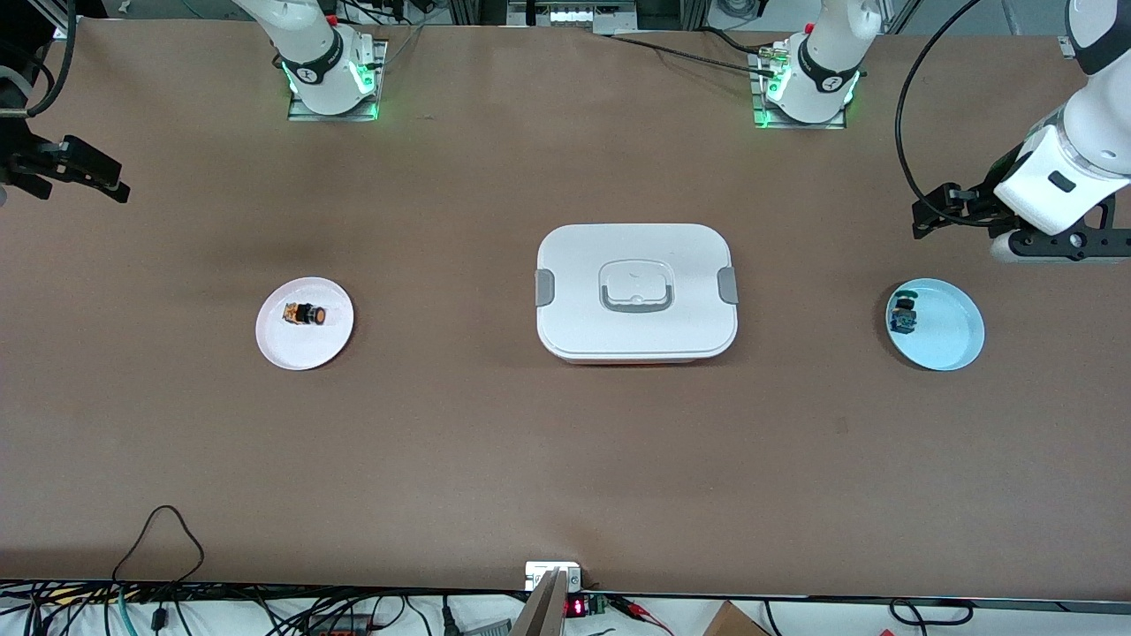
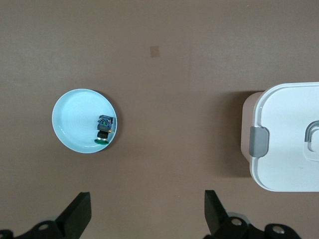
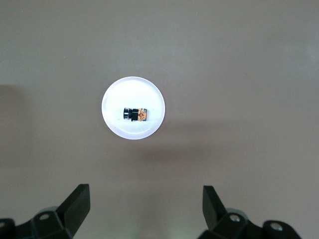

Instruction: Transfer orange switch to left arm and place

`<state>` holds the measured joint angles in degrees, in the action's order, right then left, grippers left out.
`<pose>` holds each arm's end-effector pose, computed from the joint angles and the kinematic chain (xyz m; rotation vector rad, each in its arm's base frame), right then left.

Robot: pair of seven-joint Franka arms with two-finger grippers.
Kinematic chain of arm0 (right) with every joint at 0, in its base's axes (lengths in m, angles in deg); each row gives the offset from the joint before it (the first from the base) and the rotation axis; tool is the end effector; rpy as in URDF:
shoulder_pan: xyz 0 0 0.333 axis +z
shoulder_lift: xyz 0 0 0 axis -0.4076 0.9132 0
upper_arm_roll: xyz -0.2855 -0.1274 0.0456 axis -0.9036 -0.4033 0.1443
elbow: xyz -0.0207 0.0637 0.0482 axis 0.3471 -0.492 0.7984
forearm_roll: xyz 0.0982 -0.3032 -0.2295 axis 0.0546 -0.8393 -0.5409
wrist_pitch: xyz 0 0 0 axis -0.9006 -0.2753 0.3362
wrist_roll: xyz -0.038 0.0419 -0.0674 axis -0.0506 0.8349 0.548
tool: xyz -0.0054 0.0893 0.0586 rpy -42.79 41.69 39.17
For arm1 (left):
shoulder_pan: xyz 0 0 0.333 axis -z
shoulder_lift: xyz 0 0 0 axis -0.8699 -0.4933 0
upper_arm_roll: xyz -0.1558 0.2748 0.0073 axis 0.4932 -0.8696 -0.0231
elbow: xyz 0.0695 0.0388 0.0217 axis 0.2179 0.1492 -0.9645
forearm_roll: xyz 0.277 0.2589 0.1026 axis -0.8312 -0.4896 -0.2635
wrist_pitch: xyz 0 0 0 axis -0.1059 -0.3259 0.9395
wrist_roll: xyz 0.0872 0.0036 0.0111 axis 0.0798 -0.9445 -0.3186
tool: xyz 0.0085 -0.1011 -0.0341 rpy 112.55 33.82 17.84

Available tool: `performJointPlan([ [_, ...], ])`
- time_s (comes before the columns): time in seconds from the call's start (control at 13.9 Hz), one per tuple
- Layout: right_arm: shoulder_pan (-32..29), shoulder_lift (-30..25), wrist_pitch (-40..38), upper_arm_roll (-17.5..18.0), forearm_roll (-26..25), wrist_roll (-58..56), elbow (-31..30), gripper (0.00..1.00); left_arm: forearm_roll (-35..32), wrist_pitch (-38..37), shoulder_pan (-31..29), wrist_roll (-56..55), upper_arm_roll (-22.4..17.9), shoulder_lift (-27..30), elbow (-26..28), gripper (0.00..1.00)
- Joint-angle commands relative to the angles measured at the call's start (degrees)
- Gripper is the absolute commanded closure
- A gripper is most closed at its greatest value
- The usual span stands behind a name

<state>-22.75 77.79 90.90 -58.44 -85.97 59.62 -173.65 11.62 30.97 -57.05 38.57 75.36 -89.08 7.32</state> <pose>0.5313 -0.0348 0.6140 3.1264 -0.0517 -0.0438 0.5542 -0.0379 0.5739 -3.1255 -0.0267 0.1130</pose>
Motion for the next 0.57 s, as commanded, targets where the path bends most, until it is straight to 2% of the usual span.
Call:
performJointPlan([
  [0.0,-0.34,0.84,-2.03,0.08,-0.12,-0.87,1.97,0.00,-1.20,-0.61,0.65,-0.42,-0.53,0.06,-0.26,0.00],
  [0.5,0.10,2.76,-2.13,0.34,-0.20,-0.96,2.06,0.00,-1.20,-0.61,0.65,-0.42,-0.53,0.06,-0.26,0.00],
])
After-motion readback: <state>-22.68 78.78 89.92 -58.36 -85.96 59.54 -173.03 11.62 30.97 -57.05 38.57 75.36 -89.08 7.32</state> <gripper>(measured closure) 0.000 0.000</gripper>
